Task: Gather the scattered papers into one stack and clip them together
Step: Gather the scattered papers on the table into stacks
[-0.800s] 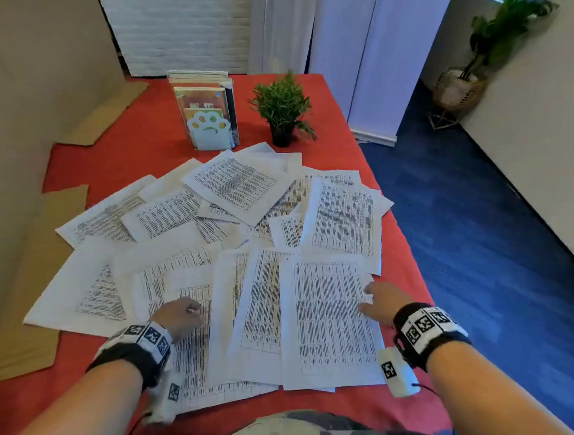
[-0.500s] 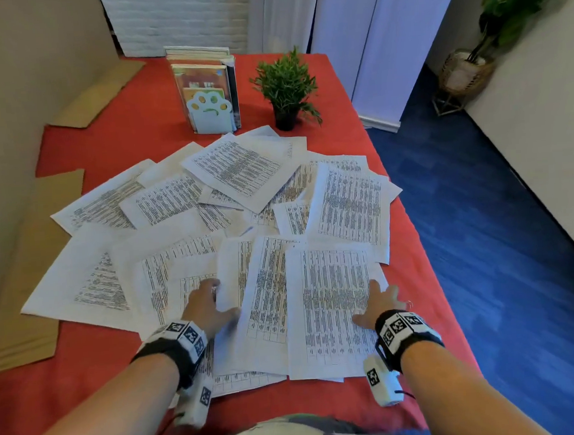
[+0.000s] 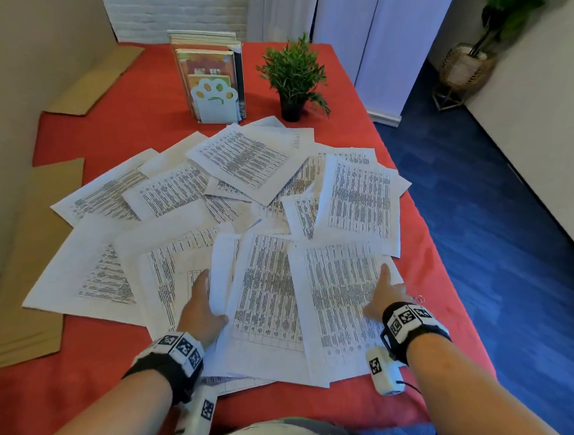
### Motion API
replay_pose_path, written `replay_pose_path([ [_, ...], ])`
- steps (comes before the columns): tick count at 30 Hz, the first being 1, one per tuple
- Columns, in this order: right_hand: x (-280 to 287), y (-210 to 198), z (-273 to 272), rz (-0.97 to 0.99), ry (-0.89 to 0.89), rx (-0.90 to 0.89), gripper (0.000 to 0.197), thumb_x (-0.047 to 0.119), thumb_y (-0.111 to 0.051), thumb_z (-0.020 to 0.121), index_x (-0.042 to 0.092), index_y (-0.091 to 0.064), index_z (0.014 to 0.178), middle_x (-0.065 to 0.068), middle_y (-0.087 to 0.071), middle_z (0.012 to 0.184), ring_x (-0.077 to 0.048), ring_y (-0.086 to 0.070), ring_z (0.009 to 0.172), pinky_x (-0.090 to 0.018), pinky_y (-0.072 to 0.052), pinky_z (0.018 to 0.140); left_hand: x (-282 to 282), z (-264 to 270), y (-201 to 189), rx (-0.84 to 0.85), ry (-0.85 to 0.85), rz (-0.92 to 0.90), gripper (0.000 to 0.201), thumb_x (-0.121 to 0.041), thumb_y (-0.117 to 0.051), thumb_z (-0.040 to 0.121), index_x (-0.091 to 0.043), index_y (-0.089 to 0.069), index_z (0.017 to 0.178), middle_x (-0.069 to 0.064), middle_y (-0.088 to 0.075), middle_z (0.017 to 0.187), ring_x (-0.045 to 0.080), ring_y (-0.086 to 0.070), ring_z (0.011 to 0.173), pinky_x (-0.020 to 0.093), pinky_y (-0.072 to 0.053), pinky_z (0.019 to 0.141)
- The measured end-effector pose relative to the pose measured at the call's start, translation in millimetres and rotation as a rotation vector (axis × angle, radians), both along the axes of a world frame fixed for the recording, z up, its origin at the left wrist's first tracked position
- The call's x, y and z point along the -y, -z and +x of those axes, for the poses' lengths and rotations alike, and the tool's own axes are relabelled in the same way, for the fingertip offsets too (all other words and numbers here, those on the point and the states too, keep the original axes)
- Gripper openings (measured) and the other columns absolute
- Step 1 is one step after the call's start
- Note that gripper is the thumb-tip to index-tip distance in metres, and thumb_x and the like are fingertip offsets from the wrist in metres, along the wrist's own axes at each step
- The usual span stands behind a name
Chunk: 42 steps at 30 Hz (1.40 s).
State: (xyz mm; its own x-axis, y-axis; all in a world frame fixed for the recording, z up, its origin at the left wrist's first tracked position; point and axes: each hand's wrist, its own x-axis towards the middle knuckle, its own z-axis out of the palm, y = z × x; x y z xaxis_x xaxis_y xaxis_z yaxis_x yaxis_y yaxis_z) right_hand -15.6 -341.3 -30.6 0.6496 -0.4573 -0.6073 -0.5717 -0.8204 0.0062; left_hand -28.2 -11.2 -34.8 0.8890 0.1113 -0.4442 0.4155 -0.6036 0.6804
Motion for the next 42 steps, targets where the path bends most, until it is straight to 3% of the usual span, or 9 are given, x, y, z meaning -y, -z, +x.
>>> replay_pose_path([
  [4,-7,-5,2,0.095,0.056,0.116,0.068,0.023,-0.053,0.082,0.018,-0.02,0.141,-0.011,-0.061,0.118,-0.031,-0.058,0.11,-0.041,-0.043,0.096,-26,-1,2,-0.005,-0.11,0.017,0.074,0.007,-0.053,0.081,-0.017,-0.025,0.144,0.014,-0.06,0.119,0.023,-0.058,0.083,0.026,-0.043,0.06],
  [6,-15,-13,3,0.184,-0.006,0.206,0.012,0.024,-0.051,0.088,0.015,-0.049,0.095,-0.004,-0.062,0.093,-0.025,-0.059,0.093,-0.032,-0.045,0.081,-38,-1,4,-0.019,-0.154,0.07,0.054,0.006,-0.048,0.082,-0.008,-0.04,0.133,0.008,-0.056,0.098,0.02,-0.054,0.075,0.027,-0.039,0.058],
  [10,-43,-10,4,0.303,-0.06,0.316,0.038,0.026,-0.054,0.089,0.017,-0.031,0.059,0.002,-0.035,0.06,-0.013,-0.036,0.055,-0.026,-0.026,0.049,-48,-2,10,-0.005,-0.237,0.084,0.019,-0.004,-0.055,0.082,0.007,-0.061,0.096,0.017,-0.062,0.088,0.027,-0.055,0.071,0.032,-0.045,0.06],
  [16,-86,-2,-3,0.457,-0.013,0.404,0.041,0.018,-0.057,0.089,0.016,-0.028,0.06,0.003,-0.028,0.058,-0.011,-0.026,0.048,-0.02,-0.022,0.044,-34,-3,20,-0.029,-0.168,0.144,0.039,-0.014,-0.061,0.076,0.014,-0.054,0.102,0.024,-0.045,0.131,0.043,-0.054,0.11,0.043,-0.046,0.096],
  [20,-101,-1,-10,0.582,-0.031,0.375,0.029,0.021,-0.056,0.089,0.016,-0.035,0.07,0.003,-0.032,0.068,-0.015,-0.034,0.062,-0.023,-0.026,0.055,-26,-7,6,-0.007,-0.021,0.089,0.02,-0.001,-0.057,0.081,-0.013,-0.046,0.07,0.008,-0.055,0.093,0.029,-0.052,0.084,0.028,-0.038,0.062],
  [22,-106,-7,-12,0.665,-0.03,0.376,0.008,0.015,-0.056,0.09,0.011,-0.049,0.092,0.003,-0.041,0.078,-0.016,-0.043,0.078,-0.021,-0.033,0.063,-31,-7,6,-0.005,-0.009,-0.031,0.024,0.007,-0.052,0.08,-0.018,-0.052,0.082,0.003,-0.06,0.086,0.027,-0.057,0.084,0.026,-0.039,0.058],
  [32,-106,-10,16,1.028,0.289,0.594,0.089,-0.002,-0.058,0.082,0.043,-0.013,0.144,-0.01,-0.056,0.123,-0.028,-0.062,0.107,-0.024,-0.058,0.066,-38,14,-6,0.032,-0.417,-0.372,0.083,0.014,-0.053,0.079,-0.025,-0.02,0.145,0.006,-0.054,0.118,0.025,-0.056,0.1,0.042,-0.052,0.083],
  [36,-93,-7,27,0.714,0.233,0.603,0.022,0.001,-0.055,0.082,0.016,-0.06,0.097,-0.007,-0.068,0.09,-0.023,-0.065,0.081,-0.042,-0.058,0.078,-54,16,-5,-0.066,-0.564,0.255,0.081,-0.005,-0.07,0.073,-0.011,-0.027,0.142,0.02,-0.025,0.146,0.043,-0.031,0.131,0.05,-0.036,0.105],
  [42,-80,12,19,0.698,0.333,0.49,0.008,-0.004,-0.055,0.082,0.002,-0.055,0.088,-0.015,-0.057,0.077,-0.026,-0.056,0.069,-0.039,-0.053,0.067,-70,10,13,0.084,-0.458,0.13,0.046,0.004,-0.065,0.075,-0.003,-0.048,0.117,0.02,-0.061,0.102,0.04,-0.062,0.094,0.042,-0.053,0.076],
])
